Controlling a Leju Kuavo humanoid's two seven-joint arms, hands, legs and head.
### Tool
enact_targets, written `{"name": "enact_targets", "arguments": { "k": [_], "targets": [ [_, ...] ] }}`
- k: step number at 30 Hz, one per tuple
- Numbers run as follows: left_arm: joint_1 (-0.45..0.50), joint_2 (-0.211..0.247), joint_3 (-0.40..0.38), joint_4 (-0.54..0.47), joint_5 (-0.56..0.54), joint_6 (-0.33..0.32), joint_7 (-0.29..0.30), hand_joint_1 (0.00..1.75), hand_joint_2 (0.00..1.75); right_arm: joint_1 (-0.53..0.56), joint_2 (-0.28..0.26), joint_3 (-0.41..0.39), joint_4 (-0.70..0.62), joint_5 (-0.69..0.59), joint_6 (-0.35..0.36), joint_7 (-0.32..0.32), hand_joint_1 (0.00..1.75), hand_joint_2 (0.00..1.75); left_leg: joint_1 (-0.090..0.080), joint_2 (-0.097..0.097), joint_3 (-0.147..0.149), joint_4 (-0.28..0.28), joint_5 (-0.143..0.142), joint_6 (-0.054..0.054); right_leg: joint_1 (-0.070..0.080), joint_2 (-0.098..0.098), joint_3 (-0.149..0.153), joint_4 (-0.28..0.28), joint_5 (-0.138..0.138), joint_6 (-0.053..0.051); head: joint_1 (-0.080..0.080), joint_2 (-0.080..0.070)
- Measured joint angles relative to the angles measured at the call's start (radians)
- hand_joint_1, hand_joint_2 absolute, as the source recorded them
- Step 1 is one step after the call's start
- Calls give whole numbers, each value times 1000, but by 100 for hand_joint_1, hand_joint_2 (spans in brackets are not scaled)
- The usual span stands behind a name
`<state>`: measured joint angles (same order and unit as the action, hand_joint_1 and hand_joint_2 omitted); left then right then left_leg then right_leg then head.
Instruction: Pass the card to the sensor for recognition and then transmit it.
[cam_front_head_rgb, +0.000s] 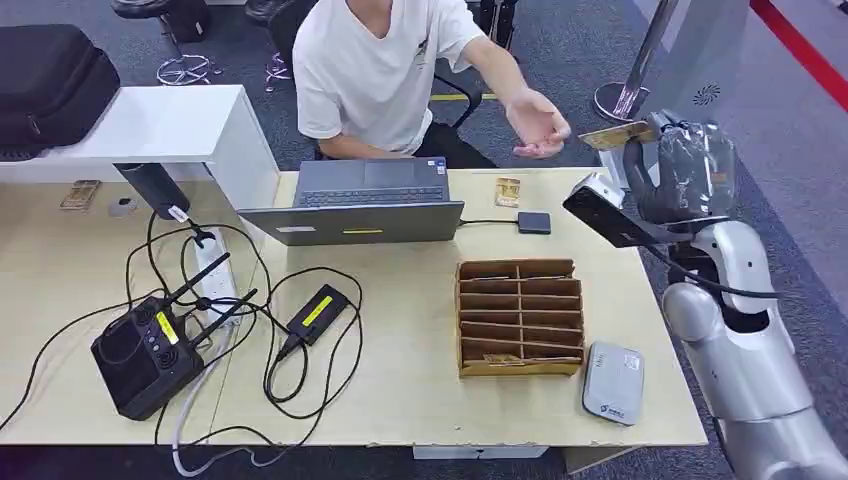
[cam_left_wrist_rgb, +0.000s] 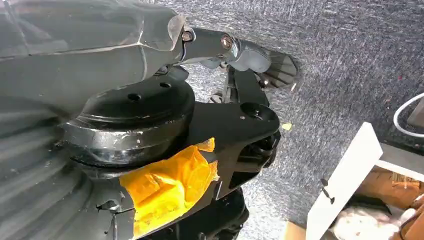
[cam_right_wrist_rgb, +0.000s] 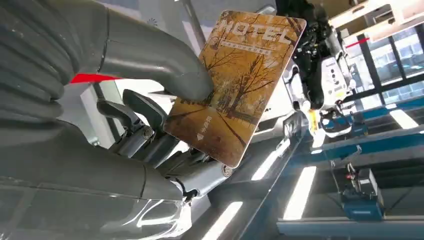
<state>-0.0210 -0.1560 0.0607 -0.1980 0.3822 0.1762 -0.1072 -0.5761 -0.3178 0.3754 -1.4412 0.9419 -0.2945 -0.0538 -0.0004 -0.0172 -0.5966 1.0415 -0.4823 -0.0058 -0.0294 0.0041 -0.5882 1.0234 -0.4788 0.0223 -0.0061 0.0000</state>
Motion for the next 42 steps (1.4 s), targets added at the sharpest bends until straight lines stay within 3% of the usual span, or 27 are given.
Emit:
{"name": "enact_targets", "arguments": {
  "k": [6,12,20,26,30,35,42],
  "targets": [
    [0,2,-9,0,-18,-12,13,0,175,-46,28,36,57,100,-15,39,175,175,0,2,0,0,0,0,0,2,0,0,0,0,0,0],
    [-4,4,-34,0,-49,-22,31,0,175,-172,139,133,277,295,-65,115,175,175,2,3,1,0,2,-3,3,3,-1,0,2,-3,0,0],
    [-4,10,-58,0,-67,-29,20,0,175,-290,252,187,546,370,-109,169,175,175,3,1,0,0,3,-5,5,1,-1,0,3,-5,1,0],
    [-4,13,-63,0,-65,-53,9,0,175,-324,284,192,647,375,-129,162,175,175,3,1,7,0,3,-5,5,1,-1,0,3,-5,0,0],
    [-3,13,-63,1,-59,-10,18,0,175,-325,290,193,668,375,-129,162,175,175,3,0,5,0,3,-5,5,0,-3,0,4,-6,0,0],
    [-4,17,-63,2,-58,-8,53,0,175,-325,290,192,679,369,-129,162,175,175,3,1,4,0,3,-4,5,0,-3,0,4,-6,0,0],
    [-3,18,-64,1,-60,10,37,0,175,-324,290,188,686,366,-129,162,175,175,3,1,4,0,3,-4,5,0,-3,0,4,-6,0,0]
  ]
}}
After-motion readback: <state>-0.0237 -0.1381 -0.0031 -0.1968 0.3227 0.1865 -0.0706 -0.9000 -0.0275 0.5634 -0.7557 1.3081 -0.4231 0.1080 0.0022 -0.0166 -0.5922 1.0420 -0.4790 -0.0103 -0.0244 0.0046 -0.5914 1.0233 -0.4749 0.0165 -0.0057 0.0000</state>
